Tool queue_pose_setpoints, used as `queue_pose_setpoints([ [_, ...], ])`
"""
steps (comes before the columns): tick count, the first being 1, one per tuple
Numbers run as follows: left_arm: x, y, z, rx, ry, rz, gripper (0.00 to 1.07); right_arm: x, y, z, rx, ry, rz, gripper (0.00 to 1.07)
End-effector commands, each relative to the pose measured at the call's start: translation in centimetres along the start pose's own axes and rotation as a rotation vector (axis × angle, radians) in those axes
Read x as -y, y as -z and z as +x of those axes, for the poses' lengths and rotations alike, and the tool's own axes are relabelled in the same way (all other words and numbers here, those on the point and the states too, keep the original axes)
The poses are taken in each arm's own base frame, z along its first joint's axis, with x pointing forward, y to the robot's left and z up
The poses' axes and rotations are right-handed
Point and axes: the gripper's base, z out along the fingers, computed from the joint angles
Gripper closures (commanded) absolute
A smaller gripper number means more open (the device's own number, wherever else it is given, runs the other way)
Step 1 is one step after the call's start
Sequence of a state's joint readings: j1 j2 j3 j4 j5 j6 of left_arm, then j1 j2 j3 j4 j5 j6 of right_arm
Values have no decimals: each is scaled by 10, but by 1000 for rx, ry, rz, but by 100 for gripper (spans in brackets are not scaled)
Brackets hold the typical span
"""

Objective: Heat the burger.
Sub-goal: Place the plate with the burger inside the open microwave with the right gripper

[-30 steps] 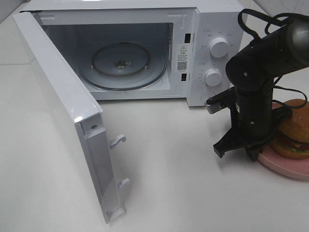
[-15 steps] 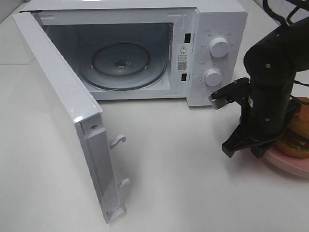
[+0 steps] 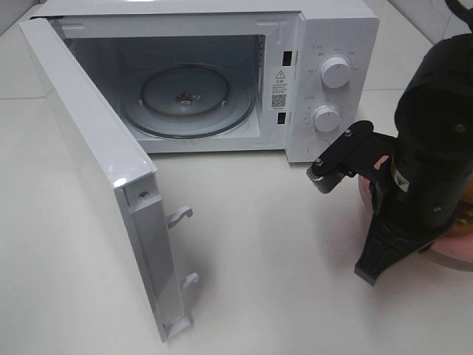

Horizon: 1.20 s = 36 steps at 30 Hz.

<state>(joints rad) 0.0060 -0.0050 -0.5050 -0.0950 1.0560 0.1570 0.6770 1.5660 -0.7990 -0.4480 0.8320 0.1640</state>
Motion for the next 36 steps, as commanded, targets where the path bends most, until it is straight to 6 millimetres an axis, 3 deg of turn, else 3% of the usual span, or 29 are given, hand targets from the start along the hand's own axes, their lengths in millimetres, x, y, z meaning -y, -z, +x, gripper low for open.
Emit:
queue_pose_setpoints([
  [1, 0, 3, 0, 34, 6, -2, 106, -13, 22, 10, 60, 165, 38, 107],
  [3, 0, 3, 0, 34, 6, -2, 106, -17, 26, 13, 76, 217, 38, 107],
  [5, 0, 3, 0, 34, 6, -2, 106, -30, 35, 19, 113, 403, 37, 107],
  [10, 0, 3, 0, 34, 6, -2, 106, -43, 44, 21, 150, 637, 22, 107],
  [22, 0, 3, 0, 34, 6, -2, 106, -42, 45, 16, 190, 924, 91, 107],
  [30, 0, 3, 0, 34, 6, -2, 106, -42, 45, 13, 219, 872, 96, 107],
  [32, 0, 3, 0, 34, 6, -2, 106, -43, 46, 11, 242, 1004, 114, 107],
  [36, 0, 3, 0, 34, 6, -2, 106, -44, 47, 9, 269, 1106, 133, 107],
])
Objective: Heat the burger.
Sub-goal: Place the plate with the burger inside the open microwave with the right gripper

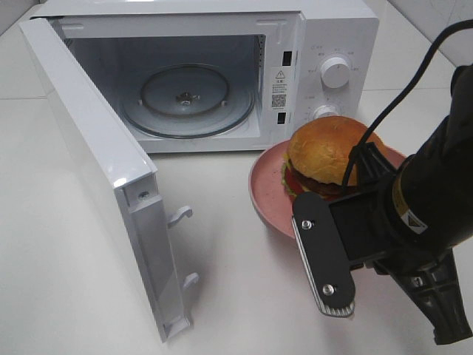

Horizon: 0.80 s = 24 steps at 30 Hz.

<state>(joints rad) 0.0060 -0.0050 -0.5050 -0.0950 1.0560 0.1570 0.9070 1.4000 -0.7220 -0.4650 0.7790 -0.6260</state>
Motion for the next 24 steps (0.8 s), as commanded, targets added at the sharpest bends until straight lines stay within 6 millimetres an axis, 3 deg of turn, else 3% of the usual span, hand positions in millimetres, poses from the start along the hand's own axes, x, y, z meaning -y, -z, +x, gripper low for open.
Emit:
queue_pose_setpoints([
  [1, 0, 3, 0, 34, 6, -2, 106, 6, 4, -2, 30, 127, 65, 107],
  [3, 0, 3, 0, 34, 6, -2, 106, 8, 4, -5, 64, 232, 100, 107],
  [10, 0, 3, 0, 34, 6, -2, 106, 12, 6, -15, 169, 340, 159, 107],
  [16, 0, 3, 0, 34, 6, -2, 106, 16, 7, -19, 234, 323, 187, 107],
  [24, 0, 3, 0, 34, 6, -2, 106, 26, 2, -7, 313, 279, 196, 107],
])
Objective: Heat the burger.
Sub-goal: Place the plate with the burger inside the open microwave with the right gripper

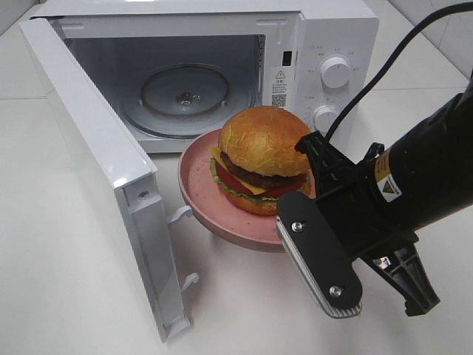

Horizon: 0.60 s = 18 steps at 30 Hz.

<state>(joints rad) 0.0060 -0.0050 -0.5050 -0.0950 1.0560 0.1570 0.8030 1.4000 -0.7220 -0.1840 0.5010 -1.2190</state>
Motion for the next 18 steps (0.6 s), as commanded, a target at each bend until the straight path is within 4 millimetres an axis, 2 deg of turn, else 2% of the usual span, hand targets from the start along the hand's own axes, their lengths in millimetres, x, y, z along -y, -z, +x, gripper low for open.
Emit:
queue_pose_setpoints([
  [1, 0, 3, 0, 34, 6, -2, 106, 9, 4, 1, 45, 20, 86, 107],
  [7, 0, 3, 0, 34, 6, -2, 106, 18, 2, 11, 52, 2, 157, 107],
  [12, 0, 3, 0, 34, 6, -2, 106, 26, -4, 13, 37, 7, 105, 107],
  [18, 0, 3, 0, 34, 6, -2, 106, 53, -19, 7, 57, 31, 90, 107],
])
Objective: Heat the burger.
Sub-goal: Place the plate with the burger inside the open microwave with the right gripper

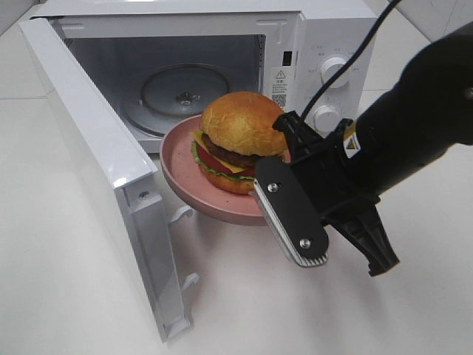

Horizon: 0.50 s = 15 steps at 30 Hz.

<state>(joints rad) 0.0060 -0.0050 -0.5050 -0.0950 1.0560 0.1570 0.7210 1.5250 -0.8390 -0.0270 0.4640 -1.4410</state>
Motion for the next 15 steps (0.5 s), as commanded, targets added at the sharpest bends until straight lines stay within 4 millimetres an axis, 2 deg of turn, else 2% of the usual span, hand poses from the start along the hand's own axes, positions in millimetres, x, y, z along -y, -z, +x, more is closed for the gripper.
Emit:
queue_pose_setpoints([
  [1, 0, 3, 0, 34, 6, -2, 106, 20, 1, -2, 18, 21, 77, 107],
  [5, 0, 3, 0, 34, 6, -2, 106, 43, -10, -6, 24, 64, 66, 107],
  [10, 0, 3, 0, 34, 6, -2, 106, 53, -17, -7, 23, 85, 61, 107],
  [15, 0, 3, 0, 34, 6, -2, 106, 81, -32, -10, 24, 94, 65, 107],
])
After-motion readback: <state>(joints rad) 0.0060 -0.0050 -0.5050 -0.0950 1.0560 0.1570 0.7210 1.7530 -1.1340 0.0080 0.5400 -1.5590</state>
